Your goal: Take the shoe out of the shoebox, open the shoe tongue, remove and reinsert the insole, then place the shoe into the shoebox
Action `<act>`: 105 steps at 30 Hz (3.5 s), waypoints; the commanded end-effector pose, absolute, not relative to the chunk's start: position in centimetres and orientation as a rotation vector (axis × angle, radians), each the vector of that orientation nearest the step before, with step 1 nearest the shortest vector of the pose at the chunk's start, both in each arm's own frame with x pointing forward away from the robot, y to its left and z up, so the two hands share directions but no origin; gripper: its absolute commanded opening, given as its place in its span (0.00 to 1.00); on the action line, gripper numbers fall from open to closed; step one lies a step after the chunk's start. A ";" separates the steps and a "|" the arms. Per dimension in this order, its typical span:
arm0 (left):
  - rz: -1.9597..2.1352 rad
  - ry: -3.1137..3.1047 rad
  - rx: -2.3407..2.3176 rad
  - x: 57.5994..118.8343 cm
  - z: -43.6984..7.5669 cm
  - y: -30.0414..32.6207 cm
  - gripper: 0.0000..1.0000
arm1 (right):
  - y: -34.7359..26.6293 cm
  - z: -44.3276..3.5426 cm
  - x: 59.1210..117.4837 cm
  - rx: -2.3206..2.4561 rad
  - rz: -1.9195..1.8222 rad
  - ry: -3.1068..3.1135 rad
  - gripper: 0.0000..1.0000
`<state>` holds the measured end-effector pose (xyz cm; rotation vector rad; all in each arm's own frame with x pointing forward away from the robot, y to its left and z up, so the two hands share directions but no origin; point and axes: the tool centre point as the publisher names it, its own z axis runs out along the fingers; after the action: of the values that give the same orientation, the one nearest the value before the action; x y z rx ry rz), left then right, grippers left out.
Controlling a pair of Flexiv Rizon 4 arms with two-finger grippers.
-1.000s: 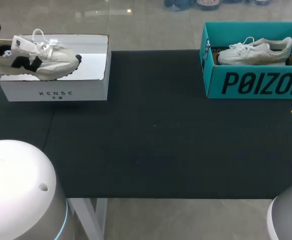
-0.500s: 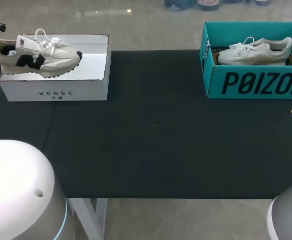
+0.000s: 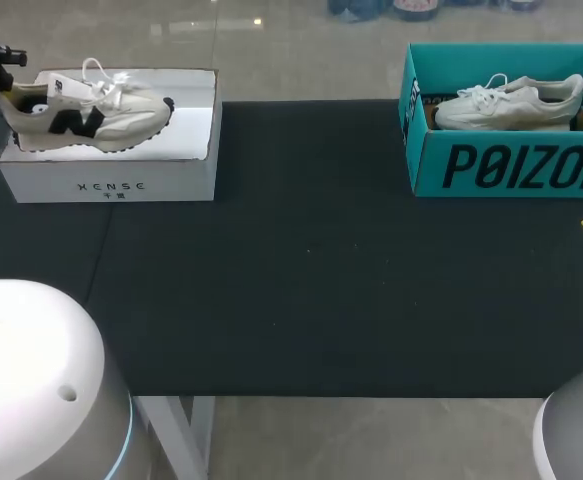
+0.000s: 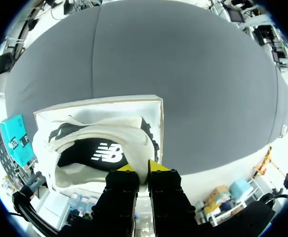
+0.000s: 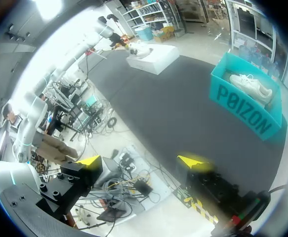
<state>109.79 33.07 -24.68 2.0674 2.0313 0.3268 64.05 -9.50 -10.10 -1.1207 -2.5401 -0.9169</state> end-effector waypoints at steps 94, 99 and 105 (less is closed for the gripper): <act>0.319 1.913 2.169 100.4 -24.4 21.1 1.00 | -9.5 -10.0 64.3 -1.119 -0.909 -2.538 1.00; 0.333 1.926 2.162 99.9 -23.9 20.3 1.00 | -9.5 -10.0 64.3 -1.119 -0.909 -2.538 1.00; 0.333 1.926 2.162 99.9 -23.9 20.3 1.00 | -9.5 -10.0 64.3 -1.119 -0.909 -2.538 1.00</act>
<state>100.22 20.16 -23.87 2.1666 1.9289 0.3229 64.05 -9.50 -10.10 -1.1207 -2.5401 -0.9169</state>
